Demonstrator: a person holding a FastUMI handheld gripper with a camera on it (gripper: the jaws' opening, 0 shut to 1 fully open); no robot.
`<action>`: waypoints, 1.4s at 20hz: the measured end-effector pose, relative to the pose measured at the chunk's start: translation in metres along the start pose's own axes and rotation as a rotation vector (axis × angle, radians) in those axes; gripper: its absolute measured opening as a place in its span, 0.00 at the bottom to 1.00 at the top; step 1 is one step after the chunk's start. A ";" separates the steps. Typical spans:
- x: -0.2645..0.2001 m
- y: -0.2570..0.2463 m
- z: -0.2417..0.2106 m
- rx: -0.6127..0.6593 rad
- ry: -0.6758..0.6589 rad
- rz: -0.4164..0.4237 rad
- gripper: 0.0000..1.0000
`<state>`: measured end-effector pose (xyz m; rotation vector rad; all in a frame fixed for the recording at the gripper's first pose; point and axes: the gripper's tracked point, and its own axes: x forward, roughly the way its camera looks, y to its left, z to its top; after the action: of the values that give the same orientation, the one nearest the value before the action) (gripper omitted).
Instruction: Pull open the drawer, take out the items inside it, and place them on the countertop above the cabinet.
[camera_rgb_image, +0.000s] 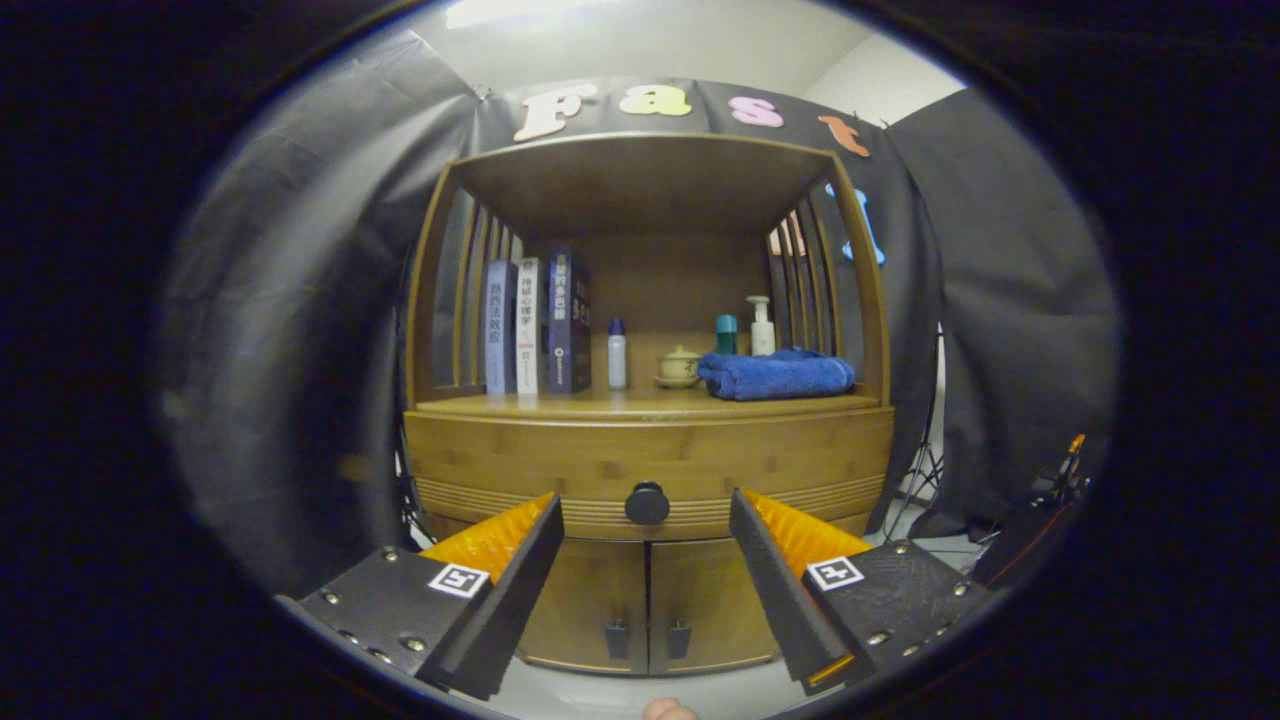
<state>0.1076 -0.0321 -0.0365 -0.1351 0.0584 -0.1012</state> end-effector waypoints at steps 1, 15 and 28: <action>0.011 -0.001 -0.005 0.005 0.021 -0.007 1.00; 0.112 0.008 -0.062 -0.021 0.171 -0.017 0.43; 0.030 0.004 -0.060 -0.005 0.127 0.008 0.27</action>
<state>0.1334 -0.0395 -0.0981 -0.1333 0.1863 -0.1018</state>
